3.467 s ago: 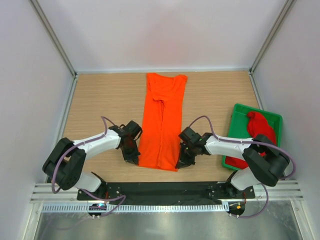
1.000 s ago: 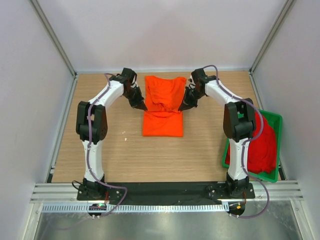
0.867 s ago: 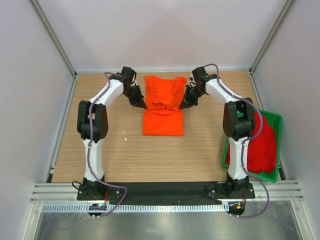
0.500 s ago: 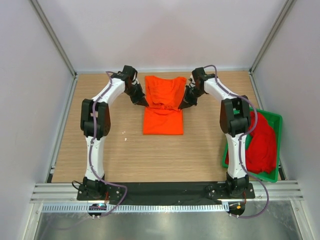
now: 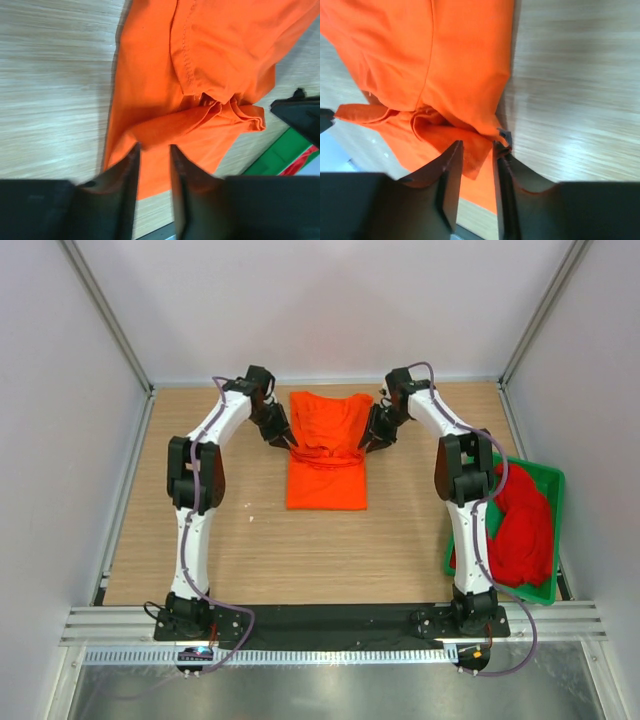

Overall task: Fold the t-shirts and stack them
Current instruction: Fold the tshirt

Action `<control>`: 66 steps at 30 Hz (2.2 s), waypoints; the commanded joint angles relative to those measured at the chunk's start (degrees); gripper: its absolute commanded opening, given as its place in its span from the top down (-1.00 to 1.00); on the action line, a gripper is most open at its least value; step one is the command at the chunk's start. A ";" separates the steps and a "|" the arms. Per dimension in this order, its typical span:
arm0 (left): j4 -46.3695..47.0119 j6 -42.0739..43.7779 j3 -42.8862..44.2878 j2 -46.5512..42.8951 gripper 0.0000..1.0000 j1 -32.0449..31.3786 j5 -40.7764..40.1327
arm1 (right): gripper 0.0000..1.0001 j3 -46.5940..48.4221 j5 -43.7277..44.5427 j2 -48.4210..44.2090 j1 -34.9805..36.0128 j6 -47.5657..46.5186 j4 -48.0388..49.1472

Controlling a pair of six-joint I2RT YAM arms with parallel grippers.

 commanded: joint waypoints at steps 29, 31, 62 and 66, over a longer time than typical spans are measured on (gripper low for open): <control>5.59 7.98 -43.63 -40.24 0.13 -0.09 -5.52 | 0.03 -5.00 33.21 -6.40 21.13 11.27 3.56; 6.29 8.07 -44.25 -40.24 0.12 0.17 -4.91 | 0.03 -4.21 33.04 -5.52 21.13 11.45 3.29; 8.57 9.04 -40.30 -34.71 0.13 1.67 1.51 | -0.11 22.43 40.60 3.72 15.42 -1.91 2.68; 11.65 7.20 -39.50 -32.33 0.14 1.58 6.07 | -0.11 20.86 38.23 1.71 15.15 -2.35 -0.84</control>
